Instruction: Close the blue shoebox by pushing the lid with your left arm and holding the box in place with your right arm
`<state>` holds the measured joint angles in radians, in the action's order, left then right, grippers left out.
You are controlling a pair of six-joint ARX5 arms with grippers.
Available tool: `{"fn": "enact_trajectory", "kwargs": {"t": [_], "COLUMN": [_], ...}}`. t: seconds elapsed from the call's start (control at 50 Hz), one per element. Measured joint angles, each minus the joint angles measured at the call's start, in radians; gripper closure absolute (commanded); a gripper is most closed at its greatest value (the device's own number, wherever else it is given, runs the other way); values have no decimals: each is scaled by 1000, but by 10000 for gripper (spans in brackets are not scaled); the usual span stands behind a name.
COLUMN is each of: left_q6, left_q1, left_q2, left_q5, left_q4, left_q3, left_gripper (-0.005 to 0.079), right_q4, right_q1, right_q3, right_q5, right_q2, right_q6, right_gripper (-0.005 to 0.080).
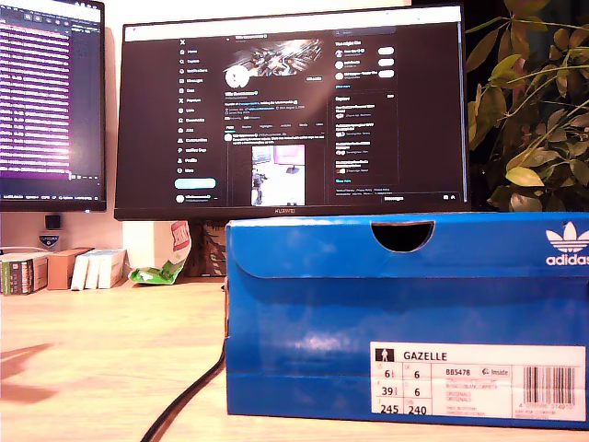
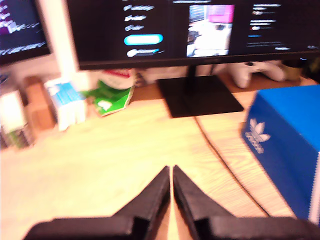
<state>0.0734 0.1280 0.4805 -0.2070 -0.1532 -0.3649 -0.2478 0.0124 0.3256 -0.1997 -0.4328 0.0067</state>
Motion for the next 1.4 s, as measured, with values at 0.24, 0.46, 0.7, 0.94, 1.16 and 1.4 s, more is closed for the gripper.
{"fn": "enact_trajectory", "kwargs": {"t": [0.24,0.46,0.7,0.94,1.16,1.4], "left_q6": [24,29,29,29,29,30], "left_q1": [0,0,0,0,0,0], "left_q2": [-103,-156,-190,-198,-277,-475], "left_q5": [35,60,114,151,172,191], "left_q4": [15,49,68,123,119,-18], "left_q3": [25,73,98,204,258,282], "left_gripper": [753,753,753,753,753,753], "right_q4": [39,78,80,90,85,66], "right_q1": [0,0,0,0,0,0], "right_q3": [-34,-107,-177,-179,-224,-249], "right_q5": [27,27,27,27,26,27], "right_q2": [80,180,291,367,425,425], "right_q6": [0,19,19,19,19,18], "right_gripper": [763,763,763,763,763,763]}}
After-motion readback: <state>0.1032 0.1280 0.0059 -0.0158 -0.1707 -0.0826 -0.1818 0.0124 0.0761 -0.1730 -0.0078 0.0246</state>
